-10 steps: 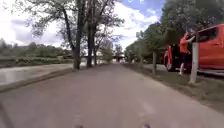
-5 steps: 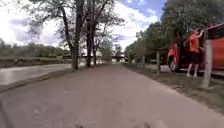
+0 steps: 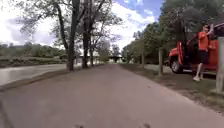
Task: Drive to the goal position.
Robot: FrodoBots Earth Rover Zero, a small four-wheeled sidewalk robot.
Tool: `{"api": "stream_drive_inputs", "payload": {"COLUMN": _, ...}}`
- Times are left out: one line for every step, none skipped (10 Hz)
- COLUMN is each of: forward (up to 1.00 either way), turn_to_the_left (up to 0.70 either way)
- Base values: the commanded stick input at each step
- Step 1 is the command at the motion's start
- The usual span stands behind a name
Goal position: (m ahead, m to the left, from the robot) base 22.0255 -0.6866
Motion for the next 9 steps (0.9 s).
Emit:
{"api": "stream_drive_inputs", "payload": {"forward": 1.0, "turn_to_the_left": 0.0}}
{"api": "stream_drive_inputs", "payload": {"forward": 1.0, "turn_to_the_left": 0.0}}
{"api": "stream_drive_inputs", "payload": {"forward": 1.0, "turn_to_the_left": 0.0}}
{"api": "stream_drive_inputs", "payload": {"forward": 1.0, "turn_to_the_left": 0.0}}
{"api": "stream_drive_inputs", "payload": {"forward": 1.0, "turn_to_the_left": 0.0}}
{"api": "stream_drive_inputs", "payload": {"forward": 1.0, "turn_to_the_left": 0.0}}
{"api": "stream_drive_inputs", "payload": {"forward": 1.0, "turn_to_the_left": 0.0}}
{"api": "stream_drive_inputs", "payload": {"forward": 1.0, "turn_to_the_left": 0.0}}
{"api": "stream_drive_inputs", "payload": {"forward": 1.0, "turn_to_the_left": 0.0}}
